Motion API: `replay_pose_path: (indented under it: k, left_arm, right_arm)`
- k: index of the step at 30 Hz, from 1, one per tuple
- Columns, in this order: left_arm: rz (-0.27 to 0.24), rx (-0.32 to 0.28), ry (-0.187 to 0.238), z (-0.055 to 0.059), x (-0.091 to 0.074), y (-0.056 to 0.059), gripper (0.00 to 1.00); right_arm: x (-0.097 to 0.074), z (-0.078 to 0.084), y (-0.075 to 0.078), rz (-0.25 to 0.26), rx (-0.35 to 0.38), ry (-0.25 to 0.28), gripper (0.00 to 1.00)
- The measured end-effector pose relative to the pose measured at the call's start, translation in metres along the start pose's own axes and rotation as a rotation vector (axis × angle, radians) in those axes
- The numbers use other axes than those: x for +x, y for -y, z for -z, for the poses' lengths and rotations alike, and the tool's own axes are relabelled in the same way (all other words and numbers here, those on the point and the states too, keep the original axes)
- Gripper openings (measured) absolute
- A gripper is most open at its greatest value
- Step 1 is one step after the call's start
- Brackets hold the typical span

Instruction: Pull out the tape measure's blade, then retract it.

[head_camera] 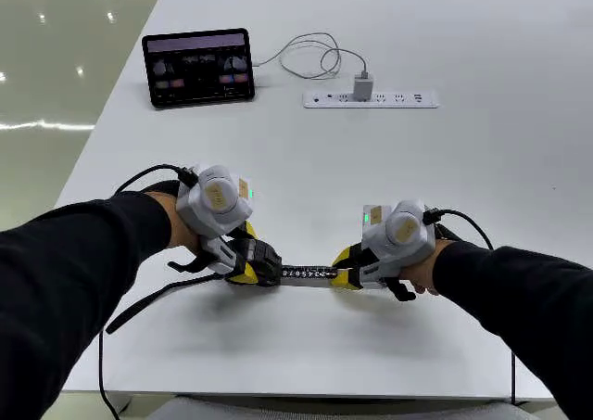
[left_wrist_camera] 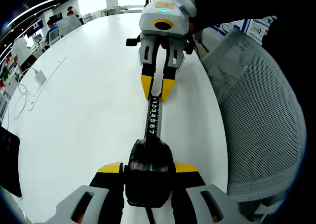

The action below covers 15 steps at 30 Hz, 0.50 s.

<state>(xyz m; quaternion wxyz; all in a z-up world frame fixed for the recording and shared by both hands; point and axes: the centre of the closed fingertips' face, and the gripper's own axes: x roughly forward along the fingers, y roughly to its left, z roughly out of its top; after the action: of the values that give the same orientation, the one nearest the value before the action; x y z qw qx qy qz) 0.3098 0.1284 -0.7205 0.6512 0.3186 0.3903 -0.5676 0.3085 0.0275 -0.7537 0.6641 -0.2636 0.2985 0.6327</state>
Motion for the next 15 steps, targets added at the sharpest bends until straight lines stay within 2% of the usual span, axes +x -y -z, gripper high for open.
replay_pose_path:
  k: [15]
  left_arm:
    - [-0.020, 0.008, 0.001, 0.001, 0.002, -0.001, 0.33]
  right_arm:
    - [-0.020, 0.020, 0.003, 0.019, 0.009, -0.021, 0.07]
